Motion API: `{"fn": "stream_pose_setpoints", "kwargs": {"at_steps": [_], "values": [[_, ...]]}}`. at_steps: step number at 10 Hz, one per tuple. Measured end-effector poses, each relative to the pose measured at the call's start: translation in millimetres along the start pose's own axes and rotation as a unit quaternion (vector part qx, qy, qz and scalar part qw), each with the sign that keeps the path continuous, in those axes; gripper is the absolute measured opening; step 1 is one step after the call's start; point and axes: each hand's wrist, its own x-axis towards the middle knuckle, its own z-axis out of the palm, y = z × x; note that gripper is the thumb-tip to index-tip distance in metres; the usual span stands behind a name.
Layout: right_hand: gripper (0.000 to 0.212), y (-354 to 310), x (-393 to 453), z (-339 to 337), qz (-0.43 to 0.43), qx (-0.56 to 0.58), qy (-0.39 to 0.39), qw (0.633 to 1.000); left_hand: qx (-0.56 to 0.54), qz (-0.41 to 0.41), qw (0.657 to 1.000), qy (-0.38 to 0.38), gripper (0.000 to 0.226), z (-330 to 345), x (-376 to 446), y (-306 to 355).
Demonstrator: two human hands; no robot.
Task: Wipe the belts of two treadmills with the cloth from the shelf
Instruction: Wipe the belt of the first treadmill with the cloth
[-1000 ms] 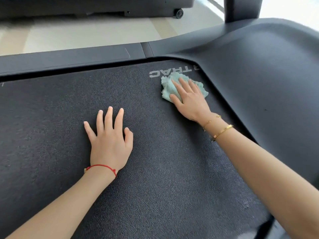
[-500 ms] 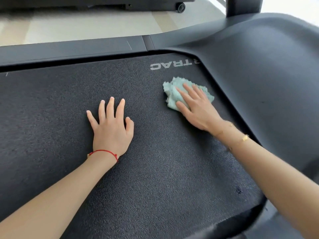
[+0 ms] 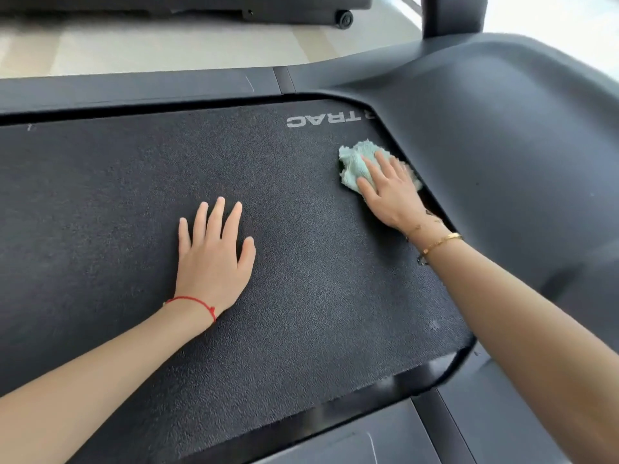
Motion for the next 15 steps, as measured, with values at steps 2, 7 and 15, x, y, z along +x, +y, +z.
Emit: {"fn": "stream_pose_setpoints", "kwargs": {"at_steps": [2,7,15], "values": [[0.059,-4.9,-113.3,3.3,-0.130,0.029,-0.015,0.991,-0.004,0.014,1.000,0.009,0.068,-1.6,-16.8,0.5],[0.059,-7.5,-172.1,7.7,0.006,0.017,0.006,1.000,-0.018,0.016,1.000,0.011,0.065,-3.0,-18.8,0.3],[0.061,11.7,-203.6,-5.5,-0.091,0.021,-0.027,0.995,-0.011,0.019,0.999,0.025,0.056,1.2,-17.9,0.0]]}}
